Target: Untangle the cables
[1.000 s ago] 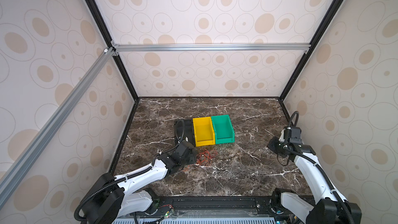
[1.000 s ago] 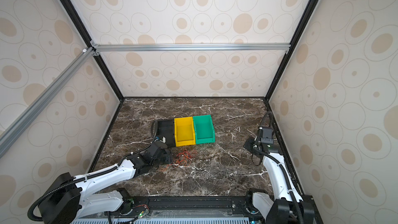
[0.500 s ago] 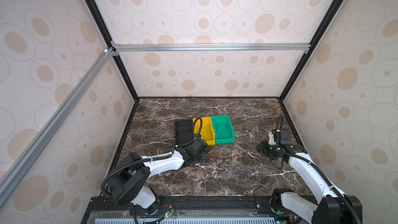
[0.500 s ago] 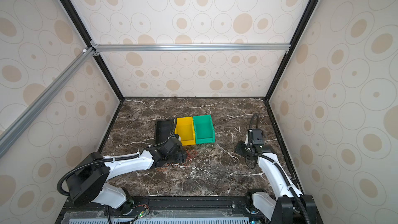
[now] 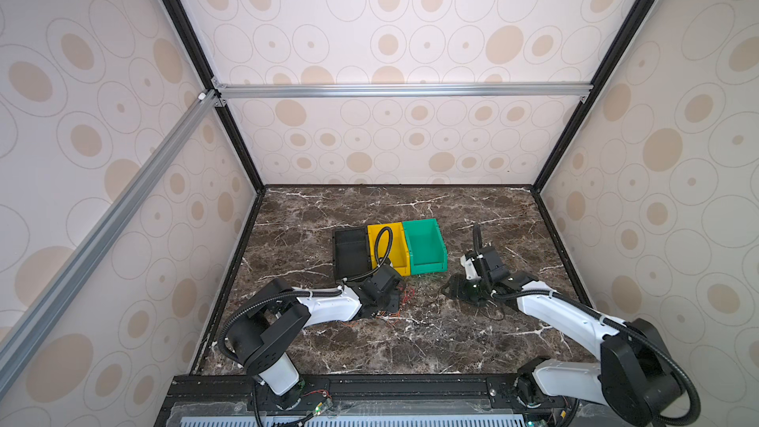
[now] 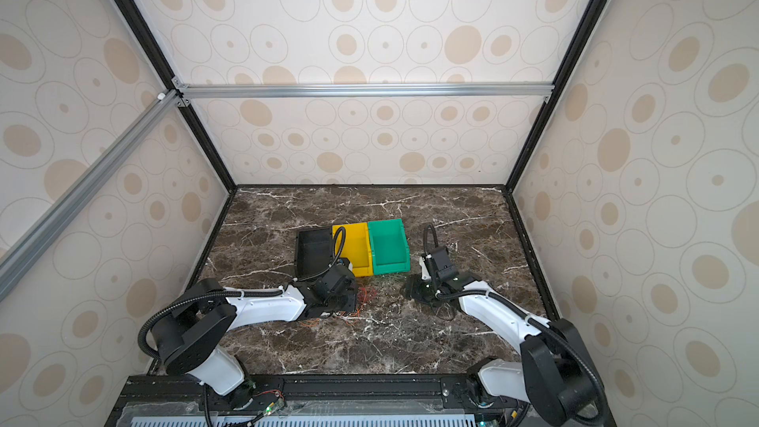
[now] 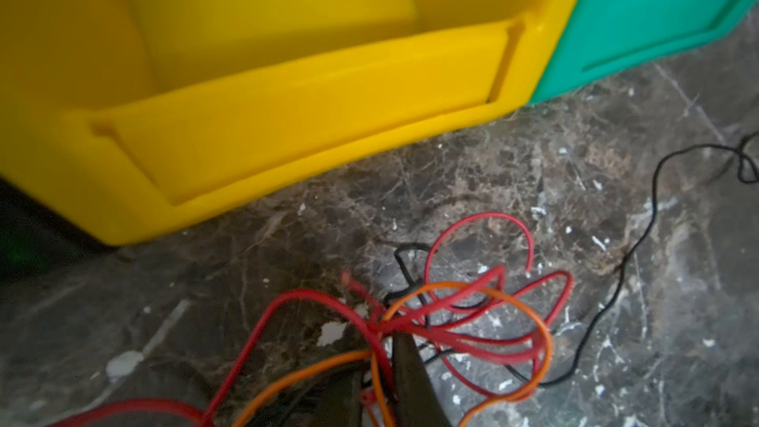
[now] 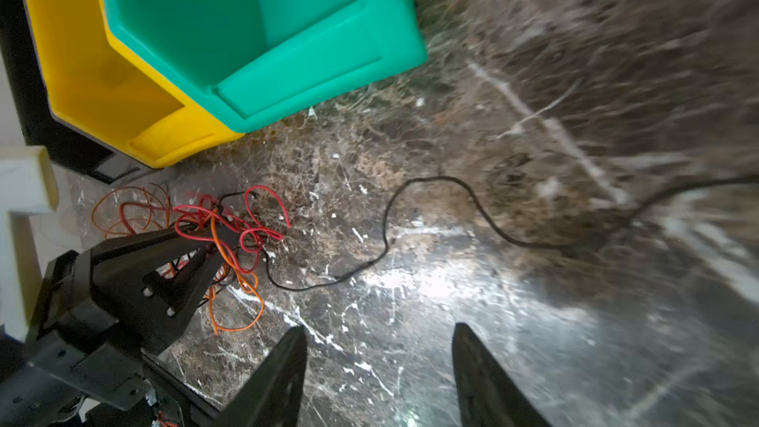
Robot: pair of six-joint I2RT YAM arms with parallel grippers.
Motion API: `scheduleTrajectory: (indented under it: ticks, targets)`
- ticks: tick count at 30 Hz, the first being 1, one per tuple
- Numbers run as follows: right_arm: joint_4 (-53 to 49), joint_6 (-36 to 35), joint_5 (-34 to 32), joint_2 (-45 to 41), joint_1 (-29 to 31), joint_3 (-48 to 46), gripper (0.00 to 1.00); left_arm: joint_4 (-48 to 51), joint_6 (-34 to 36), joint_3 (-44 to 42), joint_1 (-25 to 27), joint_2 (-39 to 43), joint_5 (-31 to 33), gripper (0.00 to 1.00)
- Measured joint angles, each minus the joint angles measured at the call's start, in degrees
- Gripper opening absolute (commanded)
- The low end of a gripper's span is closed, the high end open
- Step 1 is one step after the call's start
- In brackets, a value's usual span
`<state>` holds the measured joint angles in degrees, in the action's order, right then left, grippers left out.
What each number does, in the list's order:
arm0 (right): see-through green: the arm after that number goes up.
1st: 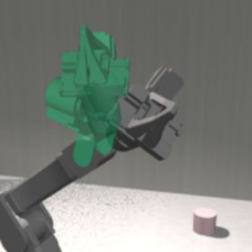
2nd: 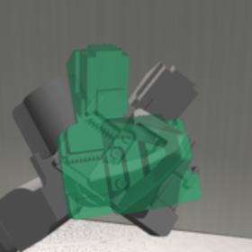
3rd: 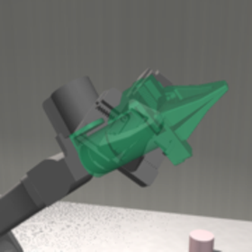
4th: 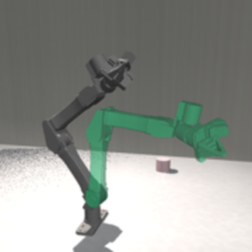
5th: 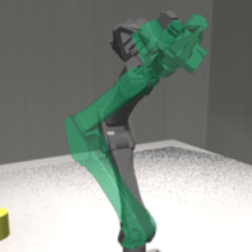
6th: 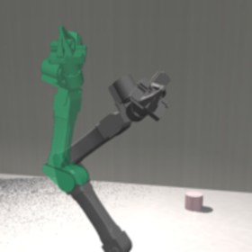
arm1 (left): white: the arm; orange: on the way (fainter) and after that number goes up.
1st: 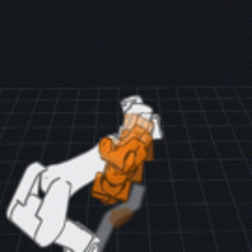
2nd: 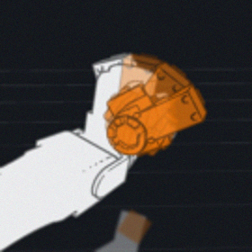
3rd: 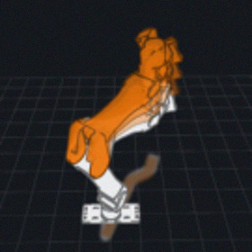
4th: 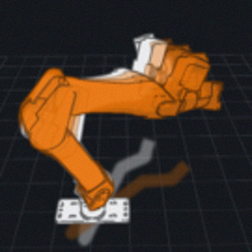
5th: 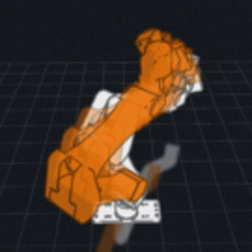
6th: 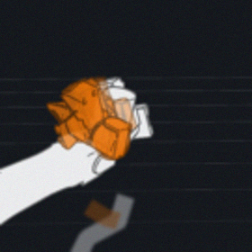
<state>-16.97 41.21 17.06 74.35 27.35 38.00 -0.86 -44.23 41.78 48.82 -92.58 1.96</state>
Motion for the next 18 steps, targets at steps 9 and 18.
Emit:
scheduleTrajectory:
  ticks: [9,18]
  targets:
    - [9.44,7.28,2.51,3.91,4.15,-0.02,0.69,-5.88,-5.75,-5.20,0.07,8.96,-1.31,0.00]
    - [15.78,11.93,5.84,8.33,4.24,-0.04,0.69,-8.94,-8.24,-6.21,0.07,15.08,-0.87,0.00]
